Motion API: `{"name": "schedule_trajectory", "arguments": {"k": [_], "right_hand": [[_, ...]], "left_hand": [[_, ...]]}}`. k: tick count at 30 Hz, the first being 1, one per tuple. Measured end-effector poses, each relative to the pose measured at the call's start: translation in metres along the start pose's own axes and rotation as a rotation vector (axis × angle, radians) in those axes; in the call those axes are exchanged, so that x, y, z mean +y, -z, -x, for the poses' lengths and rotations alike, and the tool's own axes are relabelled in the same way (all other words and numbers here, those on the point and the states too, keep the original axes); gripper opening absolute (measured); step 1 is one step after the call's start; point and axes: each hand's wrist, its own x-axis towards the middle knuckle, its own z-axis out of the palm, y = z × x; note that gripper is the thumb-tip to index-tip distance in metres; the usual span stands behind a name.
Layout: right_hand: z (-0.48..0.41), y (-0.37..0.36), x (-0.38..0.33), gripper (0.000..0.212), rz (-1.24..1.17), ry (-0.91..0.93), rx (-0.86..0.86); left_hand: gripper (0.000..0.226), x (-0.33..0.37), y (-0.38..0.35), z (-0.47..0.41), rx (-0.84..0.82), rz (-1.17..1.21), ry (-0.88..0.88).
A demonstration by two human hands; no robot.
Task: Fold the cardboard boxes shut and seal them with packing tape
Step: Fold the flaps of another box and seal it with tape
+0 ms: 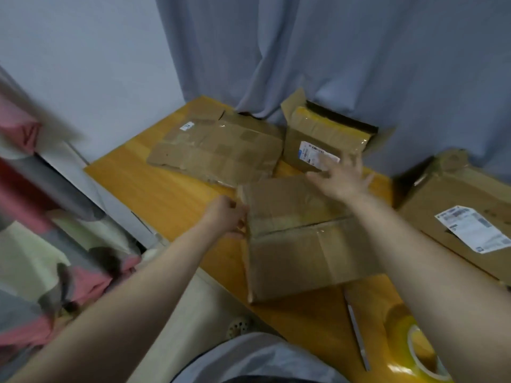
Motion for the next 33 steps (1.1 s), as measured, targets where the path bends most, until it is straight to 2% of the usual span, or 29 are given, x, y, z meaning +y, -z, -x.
{"name": "schedule_trajectory", "arguments": {"k": [3,5,10,14,18,20,21,23,25,28,32,33], "right_hand": [[0.017,-0.038,-0.003,0.061,-0.011,0.105,-0.178],[0.023,-0.060,0.003,0.065,0.109,0.129,-0.210],[0.027,-0.090,0.006,0.063,0.279,0.161,-0.036],[0.026,-0.102,0.007,0.063,0.317,0.162,0.039],[0.025,-0.105,0.008,0.063,0.324,0.158,0.069],[0.026,-0.105,0.009,0.062,0.314,0.156,0.073],[0.026,-0.104,0.010,0.061,0.307,0.150,0.074],[0.026,-0.102,0.008,0.060,0.299,0.148,0.062],[0.026,-0.100,0.008,0.058,0.283,0.183,0.040],[0.024,-0.087,0.034,0.058,0.307,0.274,0.020],[0.024,-0.064,0.087,0.061,0.257,0.024,0.027],[0.023,-0.061,0.091,0.060,0.205,0.012,0.020]], "left_hand": [[0.054,-0.005,-0.024,-0.007,0.066,-0.115,-0.067],[0.059,-0.005,-0.039,-0.006,0.133,-0.086,-0.140],[0.068,-0.009,-0.075,-0.016,0.185,0.510,0.078],[0.079,-0.023,-0.078,-0.026,0.106,0.549,0.128],[0.108,-0.035,-0.082,-0.026,0.004,0.702,0.140],[0.112,-0.039,-0.084,-0.025,0.110,0.566,0.111],[0.104,-0.038,-0.084,-0.026,0.197,0.365,0.013],[0.081,-0.033,-0.086,-0.022,0.375,-0.286,-0.303],[0.066,-0.027,-0.091,-0.020,0.358,-0.734,-0.570],[0.065,-0.027,-0.098,-0.022,0.271,-0.922,-0.545],[0.068,-0.023,-0.099,-0.021,0.256,-1.002,-0.487],[0.068,-0.021,-0.100,-0.019,0.243,-1.028,-0.473]]}}
